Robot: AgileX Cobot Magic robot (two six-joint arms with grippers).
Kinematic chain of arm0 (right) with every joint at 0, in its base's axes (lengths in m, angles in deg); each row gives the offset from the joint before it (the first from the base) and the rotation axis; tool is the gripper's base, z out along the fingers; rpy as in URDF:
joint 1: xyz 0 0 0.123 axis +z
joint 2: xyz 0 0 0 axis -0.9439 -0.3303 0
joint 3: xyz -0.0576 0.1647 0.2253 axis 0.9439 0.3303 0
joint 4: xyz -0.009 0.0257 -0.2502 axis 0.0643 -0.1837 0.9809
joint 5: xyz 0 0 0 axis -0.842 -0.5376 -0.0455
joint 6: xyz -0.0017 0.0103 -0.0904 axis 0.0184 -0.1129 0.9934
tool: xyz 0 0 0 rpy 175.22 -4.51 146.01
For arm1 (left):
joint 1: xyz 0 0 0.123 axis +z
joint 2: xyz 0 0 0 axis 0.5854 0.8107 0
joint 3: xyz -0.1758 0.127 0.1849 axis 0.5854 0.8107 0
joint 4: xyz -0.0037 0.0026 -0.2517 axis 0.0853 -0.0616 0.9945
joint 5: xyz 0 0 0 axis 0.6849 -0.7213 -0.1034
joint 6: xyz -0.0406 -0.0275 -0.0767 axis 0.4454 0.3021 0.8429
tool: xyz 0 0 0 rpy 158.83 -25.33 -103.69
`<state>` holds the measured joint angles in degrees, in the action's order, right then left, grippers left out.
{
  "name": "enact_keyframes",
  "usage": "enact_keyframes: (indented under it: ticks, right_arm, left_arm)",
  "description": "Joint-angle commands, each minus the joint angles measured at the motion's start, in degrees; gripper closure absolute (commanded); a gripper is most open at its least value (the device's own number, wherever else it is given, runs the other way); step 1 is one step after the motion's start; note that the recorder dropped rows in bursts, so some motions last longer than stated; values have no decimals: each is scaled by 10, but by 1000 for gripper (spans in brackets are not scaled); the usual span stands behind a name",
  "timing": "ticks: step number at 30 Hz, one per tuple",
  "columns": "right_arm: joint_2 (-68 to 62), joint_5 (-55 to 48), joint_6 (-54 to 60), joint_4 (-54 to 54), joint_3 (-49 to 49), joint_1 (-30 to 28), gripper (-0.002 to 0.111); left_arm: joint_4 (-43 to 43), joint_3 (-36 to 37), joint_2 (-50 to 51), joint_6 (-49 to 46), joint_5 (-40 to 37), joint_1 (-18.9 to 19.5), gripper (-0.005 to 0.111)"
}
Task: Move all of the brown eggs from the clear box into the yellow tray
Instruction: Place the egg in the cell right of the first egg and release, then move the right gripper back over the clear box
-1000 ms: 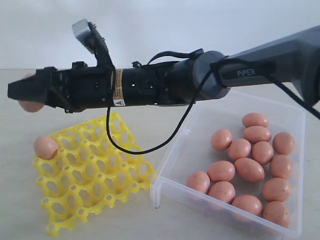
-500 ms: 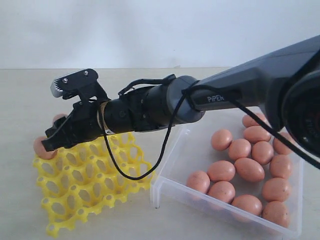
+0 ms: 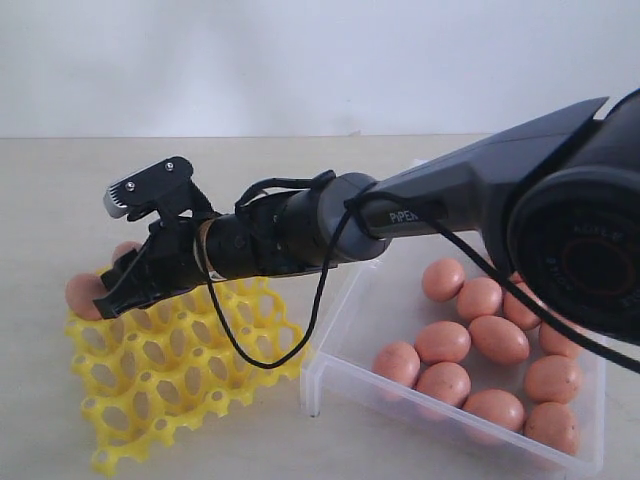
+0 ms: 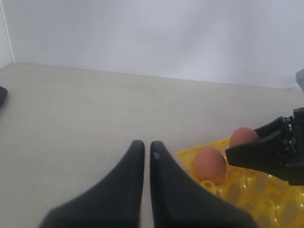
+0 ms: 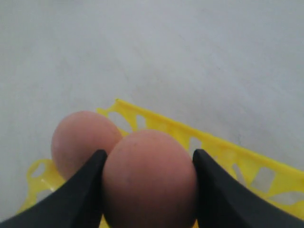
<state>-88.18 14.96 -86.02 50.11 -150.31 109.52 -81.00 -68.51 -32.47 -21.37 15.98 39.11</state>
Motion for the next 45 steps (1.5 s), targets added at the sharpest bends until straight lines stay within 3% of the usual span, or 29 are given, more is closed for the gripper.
enact_keyframes:
  ticks: [1,3,4,16,24,25,29,30,32,35,40,45]
  right_arm:
    - [2,-9,6,-4,-5,0,85]
    - [2,-9,6,-4,-5,0,67]
    - [2,-10,6,-4,-6,0,63]
    - [8,-13,6,-4,-7,0,62]
    - [125,-159,-30,-4,-7,0,62]
    - [140,-178,-49,-4,-7,2,63]
    - [210,-282,-87,-12,-7,14,98]
    - [224,-312,-76,-16,-7,19,109]
    - [244,-375,-39,-26,-7,30,108]
    - [266,-506,105,-82,-7,48,108]
    - [279,-735,365,-267,-3,58,108]
    - [339,-721,411,-301,57,58,108]
  left_arm:
    - [-1,1,-2,0,4,1,103]
    - [-1,1,-2,0,4,1,103]
    - [-1,1,-2,0,4,1,103]
    - [-1,1,-2,0,4,1,103]
    - [-1,1,-2,0,4,1,103]
    - [-1,1,-2,0,4,1,103]
    - [-1,1,-2,0,4,1,103]
    - [-1,1,-2,0,4,1,103]
    - [-1,1,-2,0,4,1,103]
    - [-1,1,-2,0,4,1,103]
    - [-1,1,-2,0,4,1,103]
    - [-1,1,-2,0,4,1,103]
